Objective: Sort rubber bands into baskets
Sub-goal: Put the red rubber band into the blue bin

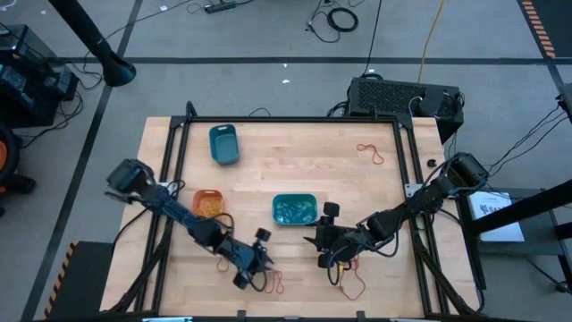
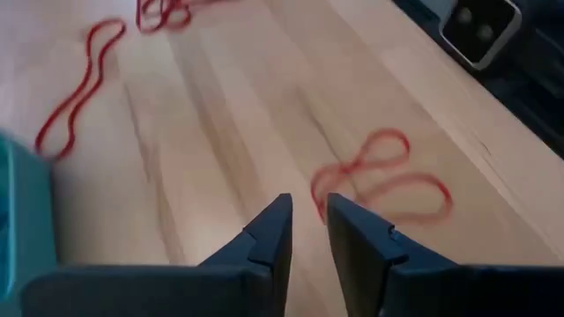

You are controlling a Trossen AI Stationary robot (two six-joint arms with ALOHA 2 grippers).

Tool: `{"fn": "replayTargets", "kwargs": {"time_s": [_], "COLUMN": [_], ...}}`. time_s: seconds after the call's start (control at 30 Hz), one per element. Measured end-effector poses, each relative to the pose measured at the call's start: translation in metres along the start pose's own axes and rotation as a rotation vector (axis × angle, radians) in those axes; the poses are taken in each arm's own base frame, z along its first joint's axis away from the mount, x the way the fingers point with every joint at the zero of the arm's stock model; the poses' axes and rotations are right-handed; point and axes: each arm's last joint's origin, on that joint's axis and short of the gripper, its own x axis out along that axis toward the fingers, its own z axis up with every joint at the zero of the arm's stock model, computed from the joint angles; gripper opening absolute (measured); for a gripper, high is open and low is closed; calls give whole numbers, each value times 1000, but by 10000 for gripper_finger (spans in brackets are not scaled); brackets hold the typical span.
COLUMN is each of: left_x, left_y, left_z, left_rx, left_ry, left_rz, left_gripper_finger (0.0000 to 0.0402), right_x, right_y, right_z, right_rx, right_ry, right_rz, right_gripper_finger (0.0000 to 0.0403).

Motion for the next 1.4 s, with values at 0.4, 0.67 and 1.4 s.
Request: {"fn": "replayTargets", "kwargs": {"time_s": [0.4, 0.67, 1.4], "left_x": [48, 66, 52], "left_y": [-5, -2, 12], "left_z": [2, -12, -12], "left_rx": [-12, -19, 30], "left_ry": [-6, 19, 104], "left_rz": [-91, -79, -66], "left_gripper_finger": [182, 187, 4], "right_x": [0, -1, 0], "right_y": [2, 3, 28], "right_z": [0, -1, -21], "right_rx": [42, 78, 129], "right_ry": [20, 22, 85], "right_rz": [74, 76, 130], "right_gripper_finger": [165, 165, 165]}}
